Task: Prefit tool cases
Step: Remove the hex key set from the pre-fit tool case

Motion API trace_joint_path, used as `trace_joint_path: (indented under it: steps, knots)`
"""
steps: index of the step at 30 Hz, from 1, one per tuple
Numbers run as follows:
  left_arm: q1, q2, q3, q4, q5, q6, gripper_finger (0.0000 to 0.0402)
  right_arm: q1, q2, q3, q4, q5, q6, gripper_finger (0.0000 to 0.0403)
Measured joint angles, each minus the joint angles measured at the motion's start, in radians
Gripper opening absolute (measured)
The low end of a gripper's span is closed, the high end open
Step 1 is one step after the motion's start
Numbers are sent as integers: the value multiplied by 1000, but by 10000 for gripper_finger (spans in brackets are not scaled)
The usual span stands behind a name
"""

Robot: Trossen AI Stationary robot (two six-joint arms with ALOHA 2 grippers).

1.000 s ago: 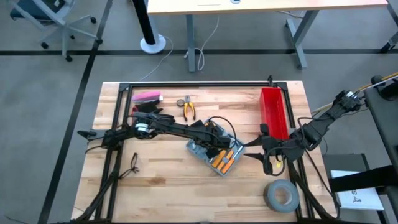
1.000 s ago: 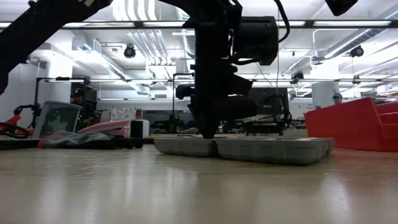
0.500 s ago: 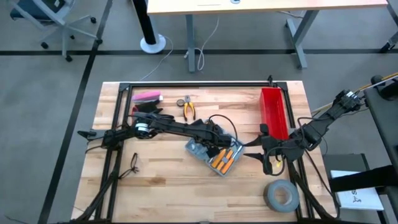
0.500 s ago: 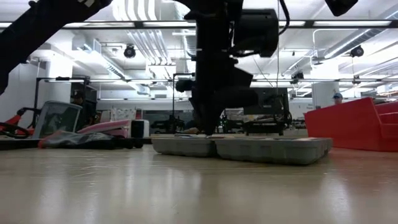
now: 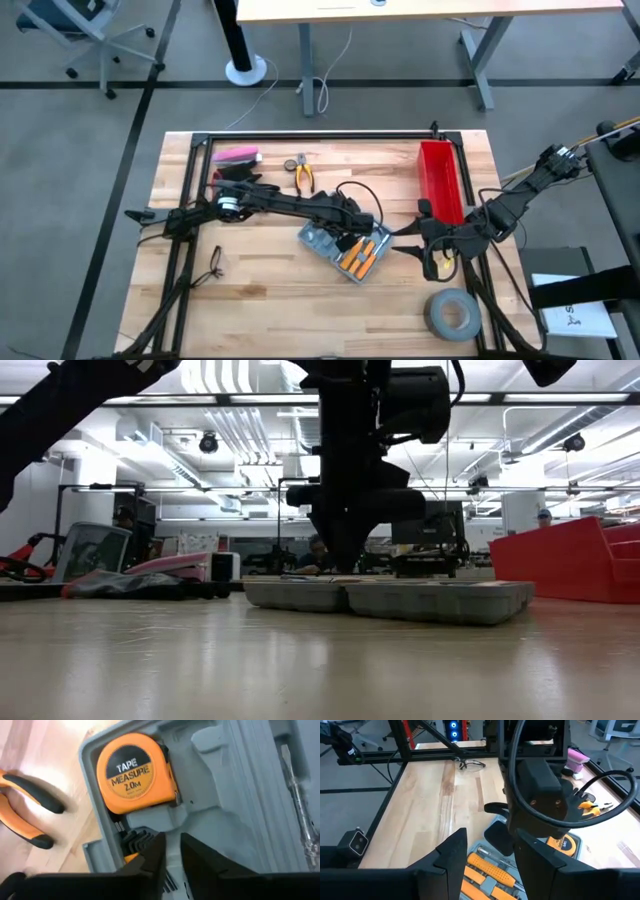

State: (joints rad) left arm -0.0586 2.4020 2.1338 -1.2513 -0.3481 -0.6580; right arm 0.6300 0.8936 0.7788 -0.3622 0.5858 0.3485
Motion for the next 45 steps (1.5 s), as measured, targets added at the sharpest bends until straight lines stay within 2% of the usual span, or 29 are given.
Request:
trace_joint_path:
  steps: [5,10,29,34,45]
  knots:
    - [0,0,-8,-1,2,-9,137,0,17,0,0,-2,1,137]
    - [2,0,-11,-3,-1,-7,150,0,43,0,2,-9,3,137]
    - [4,-2,-95,41,-33,39,54,0,64,0,55,-10,0,141]
    - [4,-2,-79,43,-35,62,8,0,64,0,54,-10,0,138]
    - [3,-1,11,-1,-29,64,1,0,64,0,52,-10,0,141]
